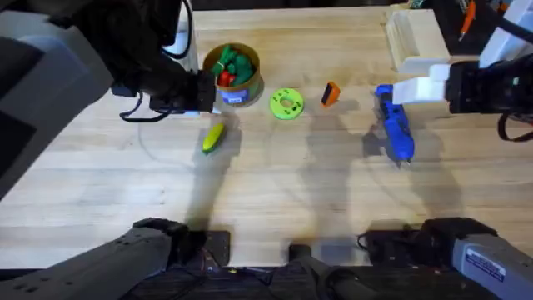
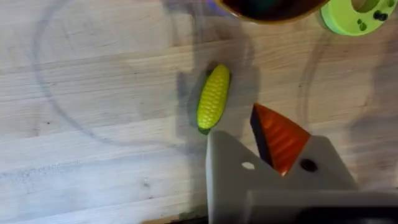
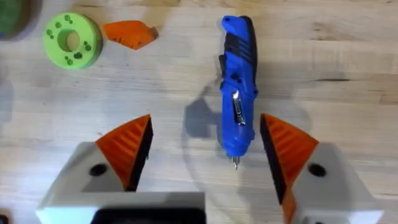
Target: Pick up the gripper from the table and insert it into the empty holder that is missing its gripper. Then pick up a screw, insert it into the mounting hole, and use the screwdriver to tighten it. Finally, clean up the table by picking up the vegetable and placing it into the bucket.
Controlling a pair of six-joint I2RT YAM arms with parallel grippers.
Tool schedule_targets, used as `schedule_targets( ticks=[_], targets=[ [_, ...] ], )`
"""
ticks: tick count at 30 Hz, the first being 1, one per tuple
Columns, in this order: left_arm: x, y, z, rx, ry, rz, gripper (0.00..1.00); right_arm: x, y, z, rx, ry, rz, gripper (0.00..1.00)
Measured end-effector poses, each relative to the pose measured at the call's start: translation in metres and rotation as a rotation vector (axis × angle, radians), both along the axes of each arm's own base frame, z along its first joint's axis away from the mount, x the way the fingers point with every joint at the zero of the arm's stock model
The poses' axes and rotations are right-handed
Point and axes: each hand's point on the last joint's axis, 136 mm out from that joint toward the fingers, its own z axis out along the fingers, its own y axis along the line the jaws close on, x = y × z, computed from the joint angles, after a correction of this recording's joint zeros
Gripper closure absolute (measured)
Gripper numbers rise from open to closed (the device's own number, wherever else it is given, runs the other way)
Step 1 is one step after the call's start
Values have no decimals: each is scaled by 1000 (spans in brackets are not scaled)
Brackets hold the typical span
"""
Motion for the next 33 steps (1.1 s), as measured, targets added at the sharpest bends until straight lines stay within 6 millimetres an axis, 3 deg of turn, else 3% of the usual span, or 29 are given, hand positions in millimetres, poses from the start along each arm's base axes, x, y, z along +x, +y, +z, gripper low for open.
schedule_targets(
  ticks=[3, 9, 10, 21, 28, 33],
  targets=[
    [0, 1, 0, 4, -1, 1, 974, 0, 0, 0, 0, 0, 0, 10],
    [1, 4, 0, 25, -5, 4, 78, 0, 0, 0, 0, 0, 0, 9],
    [1, 5, 0, 27, -6, 7, 30, 0, 0, 0, 0, 0, 0, 9],
    [15, 3, 5, 18, -66, 8, 14, 0, 0, 0, 0, 0, 0, 10],
    [35, -2, 14, -4, -158, 7, 14, 0, 0, 0, 0, 0, 0, 9],
    [54, -17, 28, -81, -245, -20, 14, 0, 0, 0, 0, 0, 0, 9]
  ],
)
